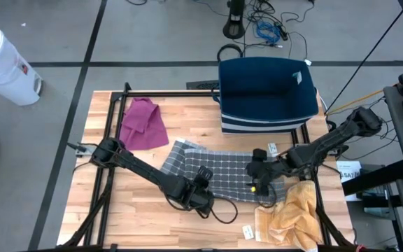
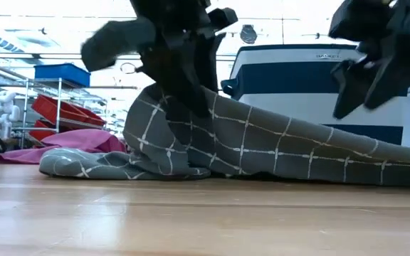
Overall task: Fold towel
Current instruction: Fold the gray checkered towel
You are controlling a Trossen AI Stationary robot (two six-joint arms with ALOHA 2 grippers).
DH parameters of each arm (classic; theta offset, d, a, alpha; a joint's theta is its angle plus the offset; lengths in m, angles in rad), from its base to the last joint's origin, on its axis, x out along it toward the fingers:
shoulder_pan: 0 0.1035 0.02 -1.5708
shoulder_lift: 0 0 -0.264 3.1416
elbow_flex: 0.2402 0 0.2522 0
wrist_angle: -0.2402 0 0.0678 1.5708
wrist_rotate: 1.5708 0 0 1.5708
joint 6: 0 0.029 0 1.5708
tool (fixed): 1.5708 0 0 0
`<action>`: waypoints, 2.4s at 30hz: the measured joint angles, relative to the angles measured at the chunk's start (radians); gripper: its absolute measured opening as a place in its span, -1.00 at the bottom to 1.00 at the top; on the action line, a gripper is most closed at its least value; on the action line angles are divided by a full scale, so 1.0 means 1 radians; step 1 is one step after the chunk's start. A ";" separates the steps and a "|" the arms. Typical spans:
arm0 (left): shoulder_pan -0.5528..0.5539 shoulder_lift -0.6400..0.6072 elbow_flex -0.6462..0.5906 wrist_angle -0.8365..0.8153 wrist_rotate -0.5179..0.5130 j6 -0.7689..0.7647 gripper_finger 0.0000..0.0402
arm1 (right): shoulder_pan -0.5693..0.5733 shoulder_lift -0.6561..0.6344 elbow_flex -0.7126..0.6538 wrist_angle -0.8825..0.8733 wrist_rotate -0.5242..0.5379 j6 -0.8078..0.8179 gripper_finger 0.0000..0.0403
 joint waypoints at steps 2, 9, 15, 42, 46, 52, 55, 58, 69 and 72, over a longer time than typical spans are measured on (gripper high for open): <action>-0.014 -0.002 0.007 -0.020 0.000 -0.009 -0.40 | -0.019 0.046 0.000 0.001 -0.002 -0.015 0.56; -0.063 -0.003 0.020 -0.265 -0.119 -0.112 -0.40 | -0.065 0.205 0.000 0.011 -0.051 -0.047 0.56; -0.079 -0.017 0.022 -0.479 -0.182 -0.354 -0.40 | -0.067 0.275 0.000 0.047 -0.062 -0.065 0.56; -0.041 -0.194 -0.141 -0.368 -0.081 -0.455 -0.40 | -0.090 0.246 -0.035 -0.154 -0.139 -0.021 0.56; 0.023 -0.193 -0.291 -0.280 -0.026 -0.450 -0.40 | -0.091 0.218 -0.039 -0.210 -0.135 -0.026 0.56; 0.101 -0.193 -0.440 -0.060 -0.002 -0.377 -0.40 | -0.091 0.184 -0.042 -0.237 -0.127 -0.033 0.56; 0.133 -0.193 -0.467 0.042 0.036 -0.330 -0.40 | -0.091 0.181 -0.042 -0.242 -0.126 -0.036 0.56; 0.155 -0.193 -0.469 0.027 0.046 -0.327 -0.40 | -0.091 0.181 -0.041 -0.261 -0.125 -0.028 0.56; 0.188 -0.200 -0.524 -0.104 0.277 -0.483 -0.41 | -0.091 0.179 -0.040 -0.292 -0.124 -0.030 0.56; 0.177 -0.212 -0.530 -0.214 0.307 -0.590 -0.41 | -0.091 0.177 -0.040 -0.298 -0.124 -0.034 0.56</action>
